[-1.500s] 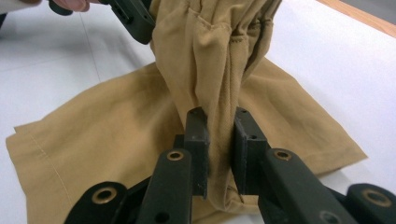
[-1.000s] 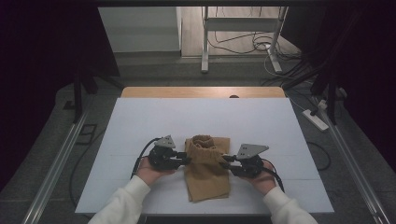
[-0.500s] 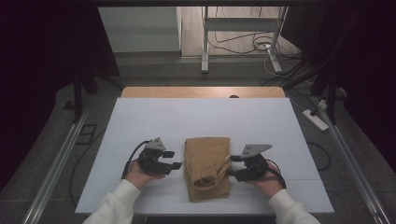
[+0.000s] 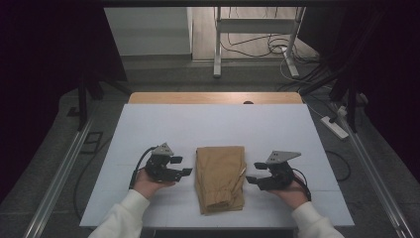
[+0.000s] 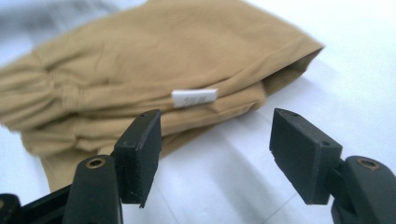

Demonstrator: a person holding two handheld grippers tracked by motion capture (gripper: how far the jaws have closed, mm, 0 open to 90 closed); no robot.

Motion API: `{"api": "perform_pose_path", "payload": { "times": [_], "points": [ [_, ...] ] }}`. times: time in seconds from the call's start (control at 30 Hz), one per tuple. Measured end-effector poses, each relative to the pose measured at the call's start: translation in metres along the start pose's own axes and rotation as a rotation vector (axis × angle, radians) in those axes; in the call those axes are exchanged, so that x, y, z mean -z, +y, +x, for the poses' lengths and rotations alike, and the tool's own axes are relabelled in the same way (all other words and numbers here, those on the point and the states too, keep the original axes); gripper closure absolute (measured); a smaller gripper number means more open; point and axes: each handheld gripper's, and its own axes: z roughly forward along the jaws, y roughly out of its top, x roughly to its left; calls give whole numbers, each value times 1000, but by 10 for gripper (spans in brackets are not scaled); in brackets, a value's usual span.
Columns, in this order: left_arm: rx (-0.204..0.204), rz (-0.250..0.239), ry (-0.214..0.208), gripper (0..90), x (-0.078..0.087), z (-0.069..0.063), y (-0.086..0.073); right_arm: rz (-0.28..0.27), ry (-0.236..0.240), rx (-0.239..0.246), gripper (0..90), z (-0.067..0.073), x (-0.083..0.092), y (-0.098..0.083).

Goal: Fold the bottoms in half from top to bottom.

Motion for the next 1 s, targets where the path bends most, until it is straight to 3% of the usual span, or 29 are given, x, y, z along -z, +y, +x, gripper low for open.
{"api": "perform_pose_path", "payload": {
  "times": [0.63, 1.0],
  "points": [
    [4, -7, 22, 297, -9, 4, 15, -29, -13, -2, 344, -4, -12, 21],
    [23, 5, 38, 274, -22, 13, 28, -24, -42, -39, 341, -18, -29, 34]
  ]
}}
